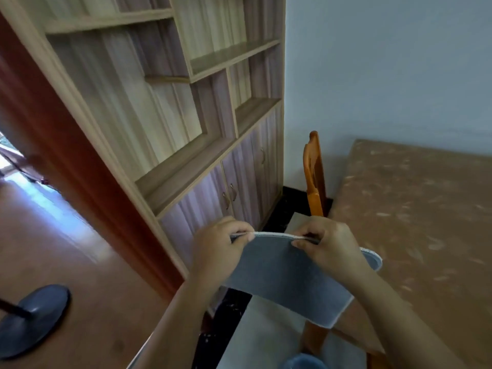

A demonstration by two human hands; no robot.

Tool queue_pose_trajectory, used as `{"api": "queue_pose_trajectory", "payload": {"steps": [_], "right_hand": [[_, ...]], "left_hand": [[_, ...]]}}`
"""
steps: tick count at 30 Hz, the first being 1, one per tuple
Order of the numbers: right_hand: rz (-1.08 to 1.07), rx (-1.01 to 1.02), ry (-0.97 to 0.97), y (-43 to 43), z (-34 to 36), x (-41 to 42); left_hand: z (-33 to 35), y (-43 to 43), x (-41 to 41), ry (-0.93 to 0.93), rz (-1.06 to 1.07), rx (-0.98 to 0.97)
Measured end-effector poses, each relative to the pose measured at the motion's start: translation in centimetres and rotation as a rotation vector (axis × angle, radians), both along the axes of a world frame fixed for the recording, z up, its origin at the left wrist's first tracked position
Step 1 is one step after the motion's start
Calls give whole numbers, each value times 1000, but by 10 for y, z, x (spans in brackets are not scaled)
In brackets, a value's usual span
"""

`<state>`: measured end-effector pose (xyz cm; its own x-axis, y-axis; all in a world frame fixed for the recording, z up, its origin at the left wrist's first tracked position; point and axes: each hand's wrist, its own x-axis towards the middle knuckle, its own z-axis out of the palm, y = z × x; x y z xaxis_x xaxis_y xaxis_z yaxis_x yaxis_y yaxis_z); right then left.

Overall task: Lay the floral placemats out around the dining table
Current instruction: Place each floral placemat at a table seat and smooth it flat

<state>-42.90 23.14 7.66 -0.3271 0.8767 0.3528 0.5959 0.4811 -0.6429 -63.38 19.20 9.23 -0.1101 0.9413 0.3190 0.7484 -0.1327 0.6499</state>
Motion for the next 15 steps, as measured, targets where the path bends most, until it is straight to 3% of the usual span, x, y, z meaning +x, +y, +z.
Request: {"api": "queue_pose_trajectory", "payload": {"steps": [15], "right_hand": [[-380, -92, -127, 84, 8, -12]], "left_hand": [[-23, 167, -11, -72, -405, 18]]}}
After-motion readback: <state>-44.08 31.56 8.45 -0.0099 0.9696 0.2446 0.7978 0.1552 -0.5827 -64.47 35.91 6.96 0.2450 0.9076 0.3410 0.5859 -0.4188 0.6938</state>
